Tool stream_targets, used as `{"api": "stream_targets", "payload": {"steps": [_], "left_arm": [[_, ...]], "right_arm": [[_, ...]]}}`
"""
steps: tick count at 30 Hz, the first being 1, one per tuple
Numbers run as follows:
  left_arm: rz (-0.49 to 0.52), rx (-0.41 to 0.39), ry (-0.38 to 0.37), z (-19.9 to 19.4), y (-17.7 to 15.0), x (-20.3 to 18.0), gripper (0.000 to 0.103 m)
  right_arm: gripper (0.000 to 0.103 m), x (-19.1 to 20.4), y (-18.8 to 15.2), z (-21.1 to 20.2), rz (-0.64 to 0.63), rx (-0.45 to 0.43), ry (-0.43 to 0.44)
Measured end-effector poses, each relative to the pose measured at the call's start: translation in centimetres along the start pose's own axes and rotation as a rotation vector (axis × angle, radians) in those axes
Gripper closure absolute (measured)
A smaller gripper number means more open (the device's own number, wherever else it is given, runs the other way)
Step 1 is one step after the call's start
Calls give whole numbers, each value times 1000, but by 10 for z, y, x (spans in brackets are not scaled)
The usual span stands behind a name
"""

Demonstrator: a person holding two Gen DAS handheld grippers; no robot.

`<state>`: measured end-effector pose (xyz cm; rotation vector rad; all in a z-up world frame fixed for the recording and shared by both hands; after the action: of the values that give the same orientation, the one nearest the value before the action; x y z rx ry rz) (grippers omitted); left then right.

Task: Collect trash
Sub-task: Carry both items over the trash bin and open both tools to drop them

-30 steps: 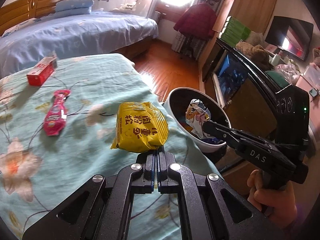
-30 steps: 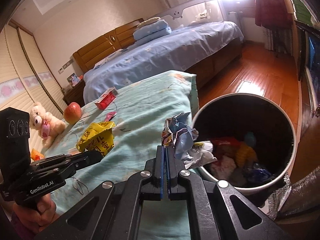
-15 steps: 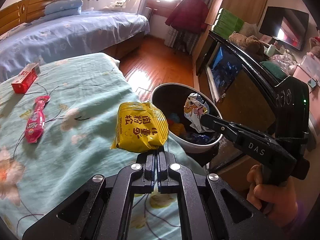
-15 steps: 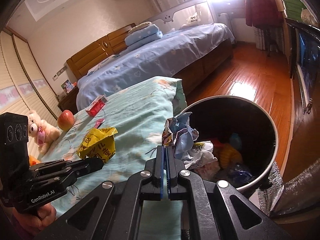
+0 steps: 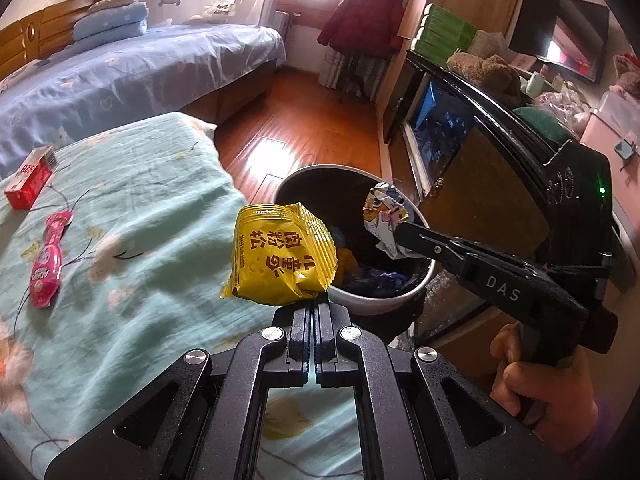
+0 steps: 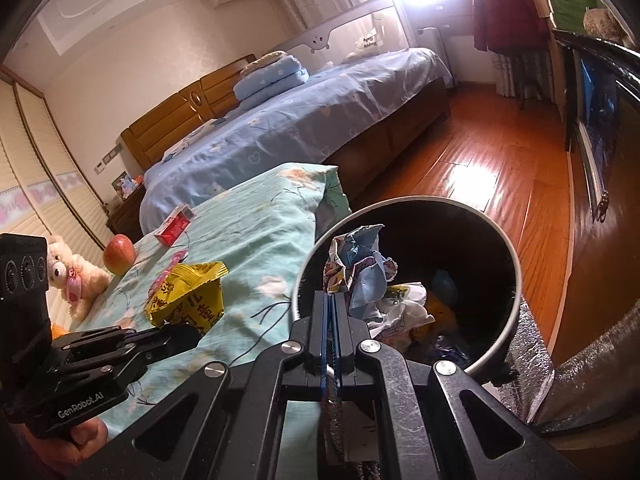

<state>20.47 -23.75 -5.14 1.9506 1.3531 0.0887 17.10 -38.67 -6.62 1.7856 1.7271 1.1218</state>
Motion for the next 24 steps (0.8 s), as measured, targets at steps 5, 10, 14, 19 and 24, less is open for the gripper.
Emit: {"api": "stream_targets", "payload": {"steps": [5, 10, 14, 19, 24], "left_arm": [[16, 5, -1, 7, 4, -8, 102], [29, 15, -4, 16, 6, -15, 102], [31, 30, -13, 25, 9, -20, 102], [31, 46, -31, 34, 13, -26, 102], [36, 59, -46, 43, 18, -31, 102]], "right_arm": [[101, -7, 0, 1, 9, 1, -5], [101, -13, 3, 3, 14, 1, -13], [101, -19, 6, 5, 23, 4, -14], [101, -27, 10, 9, 27, 7, -20], [101, -34, 13, 12, 37, 12, -24]]}}
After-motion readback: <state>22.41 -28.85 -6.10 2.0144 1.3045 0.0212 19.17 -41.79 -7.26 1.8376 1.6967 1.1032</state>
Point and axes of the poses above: each gripper's, at about its wrist camera, not at the fingertips, and z roughly the way its jaws point, x to its left, y to its top, the point moved 3 cm from there along z, roughly the way its jaws point, and after that the axes turned 10 degrees about -z, right-handed, at the moved point
